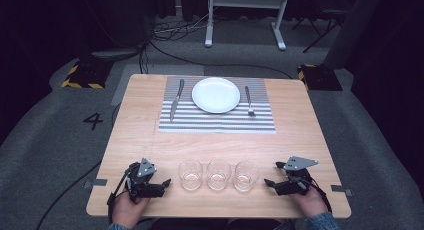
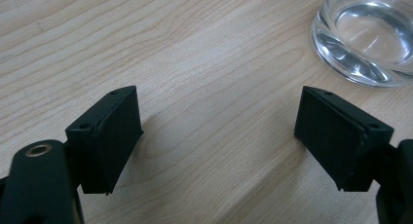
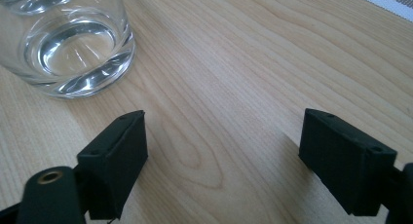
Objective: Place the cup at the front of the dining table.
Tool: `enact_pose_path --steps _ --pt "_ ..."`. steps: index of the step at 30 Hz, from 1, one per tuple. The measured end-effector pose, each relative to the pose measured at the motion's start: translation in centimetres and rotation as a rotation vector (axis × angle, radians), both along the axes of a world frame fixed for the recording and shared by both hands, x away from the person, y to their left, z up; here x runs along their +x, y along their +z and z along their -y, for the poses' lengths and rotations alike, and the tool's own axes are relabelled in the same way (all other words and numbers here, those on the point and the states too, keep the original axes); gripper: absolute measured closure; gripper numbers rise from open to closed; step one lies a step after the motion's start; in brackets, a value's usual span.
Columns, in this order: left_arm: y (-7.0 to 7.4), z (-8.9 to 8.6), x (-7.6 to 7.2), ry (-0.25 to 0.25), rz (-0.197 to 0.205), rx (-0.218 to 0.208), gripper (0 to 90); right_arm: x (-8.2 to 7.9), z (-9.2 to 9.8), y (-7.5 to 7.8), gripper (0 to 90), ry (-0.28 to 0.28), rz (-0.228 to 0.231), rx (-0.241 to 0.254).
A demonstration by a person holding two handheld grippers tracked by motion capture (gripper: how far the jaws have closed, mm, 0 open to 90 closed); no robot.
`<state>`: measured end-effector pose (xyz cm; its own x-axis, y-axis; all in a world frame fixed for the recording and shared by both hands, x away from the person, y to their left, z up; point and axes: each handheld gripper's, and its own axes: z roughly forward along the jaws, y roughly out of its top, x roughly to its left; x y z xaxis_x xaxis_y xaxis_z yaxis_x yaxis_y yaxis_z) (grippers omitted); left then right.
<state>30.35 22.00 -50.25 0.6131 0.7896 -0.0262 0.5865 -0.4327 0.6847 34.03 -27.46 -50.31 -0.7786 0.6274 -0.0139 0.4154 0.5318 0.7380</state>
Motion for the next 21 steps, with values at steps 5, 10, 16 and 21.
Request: enact_pose_path --steps 5,10,16,21 --pt "0.0 -0.1 0.3 -0.002 0.002 0.0 17.5 -0.1 0.0 0.0 16.7 0.0 -0.005 -0.003" --pt "0.0 -0.2 0.7 -0.008 -0.001 0.0 17.4 -0.5 0.0 0.4 16.4 0.005 -0.011 -0.014" --pt "0.0 -0.2 0.7 -0.009 -0.001 0.001 17.4 -1.7 0.2 1.3 16.5 0.003 0.014 0.008" --pt "0.0 -0.1 0.7 -0.006 -0.004 0.003 17.4 -2.9 0.5 2.0 16.0 -0.007 0.006 0.031"
